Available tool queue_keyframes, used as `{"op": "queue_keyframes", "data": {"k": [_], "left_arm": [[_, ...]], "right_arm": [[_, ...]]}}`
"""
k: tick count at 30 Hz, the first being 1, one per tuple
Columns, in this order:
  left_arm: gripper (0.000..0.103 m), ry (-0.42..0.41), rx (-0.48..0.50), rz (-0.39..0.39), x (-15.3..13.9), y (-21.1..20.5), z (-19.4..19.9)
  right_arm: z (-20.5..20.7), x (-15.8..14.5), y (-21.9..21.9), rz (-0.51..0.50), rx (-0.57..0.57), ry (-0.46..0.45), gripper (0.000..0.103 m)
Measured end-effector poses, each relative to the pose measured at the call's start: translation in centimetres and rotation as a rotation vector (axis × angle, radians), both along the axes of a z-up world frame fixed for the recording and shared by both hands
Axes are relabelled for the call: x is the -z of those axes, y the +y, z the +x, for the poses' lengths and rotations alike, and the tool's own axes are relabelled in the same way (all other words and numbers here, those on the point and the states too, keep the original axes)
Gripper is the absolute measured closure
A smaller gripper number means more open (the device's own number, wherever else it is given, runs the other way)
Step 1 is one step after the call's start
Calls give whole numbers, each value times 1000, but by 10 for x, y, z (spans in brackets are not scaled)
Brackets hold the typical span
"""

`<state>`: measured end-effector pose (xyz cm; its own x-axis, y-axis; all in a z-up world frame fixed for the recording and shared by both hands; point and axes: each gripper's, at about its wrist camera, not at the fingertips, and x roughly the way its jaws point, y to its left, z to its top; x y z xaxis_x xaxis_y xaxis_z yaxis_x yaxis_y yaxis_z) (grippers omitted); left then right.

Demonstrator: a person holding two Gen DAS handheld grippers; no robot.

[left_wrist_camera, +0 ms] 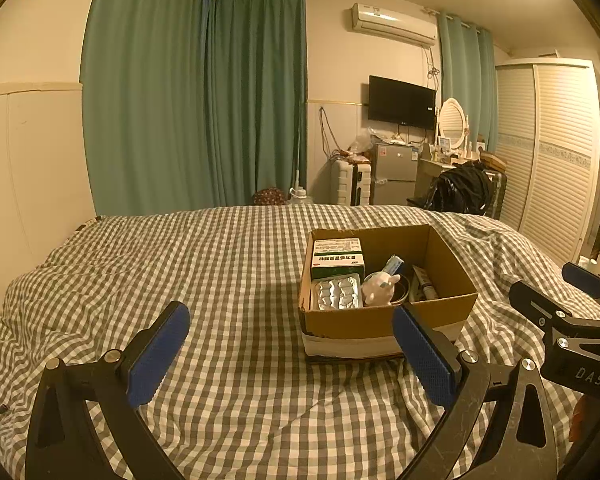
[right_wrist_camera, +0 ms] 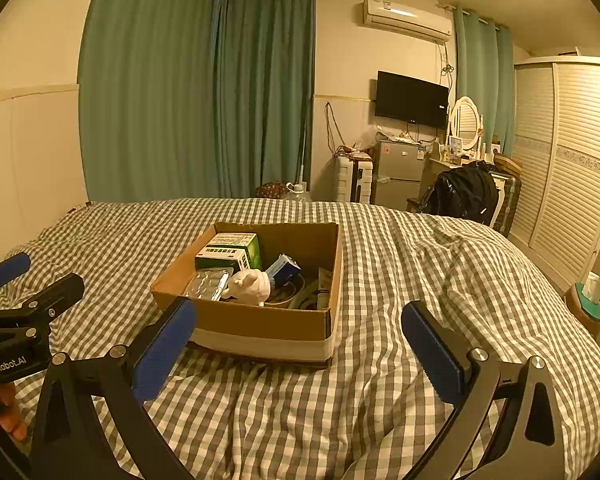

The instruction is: Organize objects

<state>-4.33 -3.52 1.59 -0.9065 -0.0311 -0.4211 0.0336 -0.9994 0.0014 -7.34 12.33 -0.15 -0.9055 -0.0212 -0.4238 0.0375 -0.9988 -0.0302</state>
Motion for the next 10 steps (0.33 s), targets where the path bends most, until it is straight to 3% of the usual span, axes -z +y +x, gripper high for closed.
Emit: {"op": "queue_keyframes", "data": {"k": [10], "left_arm": [[0, -3, -7, 2, 1, -2, -2]], "right_arm": [[-1, 2, -2, 1, -1, -8, 0]]}}
